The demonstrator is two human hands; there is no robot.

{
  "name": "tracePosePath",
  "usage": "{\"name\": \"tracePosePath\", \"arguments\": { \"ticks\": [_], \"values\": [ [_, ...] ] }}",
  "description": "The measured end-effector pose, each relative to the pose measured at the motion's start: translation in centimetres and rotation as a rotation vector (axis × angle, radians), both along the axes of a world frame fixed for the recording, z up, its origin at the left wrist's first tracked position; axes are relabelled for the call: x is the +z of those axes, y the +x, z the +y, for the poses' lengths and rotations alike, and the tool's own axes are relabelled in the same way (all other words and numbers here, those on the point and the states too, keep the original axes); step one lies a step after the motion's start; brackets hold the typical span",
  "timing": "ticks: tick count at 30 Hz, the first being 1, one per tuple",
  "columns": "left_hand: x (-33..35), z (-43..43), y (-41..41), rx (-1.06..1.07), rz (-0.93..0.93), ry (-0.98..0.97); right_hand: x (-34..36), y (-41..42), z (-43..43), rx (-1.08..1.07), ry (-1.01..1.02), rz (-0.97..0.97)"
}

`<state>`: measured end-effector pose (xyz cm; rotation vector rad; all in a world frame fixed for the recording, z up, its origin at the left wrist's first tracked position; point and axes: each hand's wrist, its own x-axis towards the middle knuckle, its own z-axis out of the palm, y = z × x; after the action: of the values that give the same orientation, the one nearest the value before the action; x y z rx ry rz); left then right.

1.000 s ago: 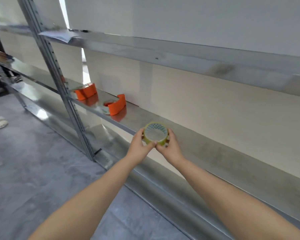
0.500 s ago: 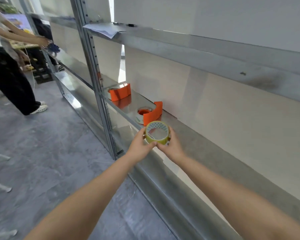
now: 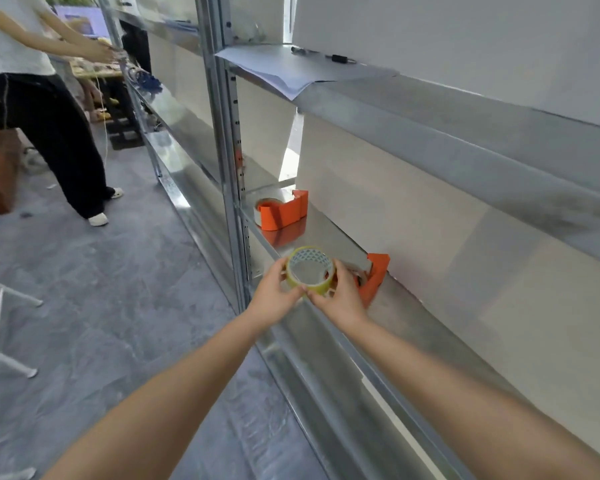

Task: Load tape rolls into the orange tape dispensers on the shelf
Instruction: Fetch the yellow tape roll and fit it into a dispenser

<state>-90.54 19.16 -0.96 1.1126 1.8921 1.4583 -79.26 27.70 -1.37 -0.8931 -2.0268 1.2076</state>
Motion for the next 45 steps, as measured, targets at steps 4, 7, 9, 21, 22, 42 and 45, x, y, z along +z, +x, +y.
{"name": "tracePosePath", "arguments": {
  "ticks": [4,7,9,21,22,42,45],
  "values": [
    [-0.1,2.5,-6.3,-0.102,0.039,-0.037,-0.8,-5.2,2.0,-0.054,-0.033,0.024],
    [-0.1,4.8,-11.5,-0.221,0.117,-0.064,-1.4,-9.5,3.2,-0.147,-0.077,0.020],
    [-0.6,6.2,-14.5,-0.310,0.127,-0.113,-1.9,-12.0,3.5,-0.236,-0.122,0.015],
    [-4.0,12.2,-21.1,-0.670,0.090,-0.262,-4.1,-17.5,4.8,-0.584,-0.214,-0.132],
    [-4.0,12.6,-21.2,-0.692,0.086,-0.258,-4.4,-17.7,5.0,-0.599,-0.211,-0.141],
    [-4.6,15.2,-22.8,-0.764,0.447,-0.047,-5.6,-18.9,5.6,-0.698,-0.156,-0.198],
    [-2.9,16.4,-24.9,-0.768,0.509,0.073,-3.7,-21.1,6.9,-0.669,-0.059,-0.209]
  ]
}}
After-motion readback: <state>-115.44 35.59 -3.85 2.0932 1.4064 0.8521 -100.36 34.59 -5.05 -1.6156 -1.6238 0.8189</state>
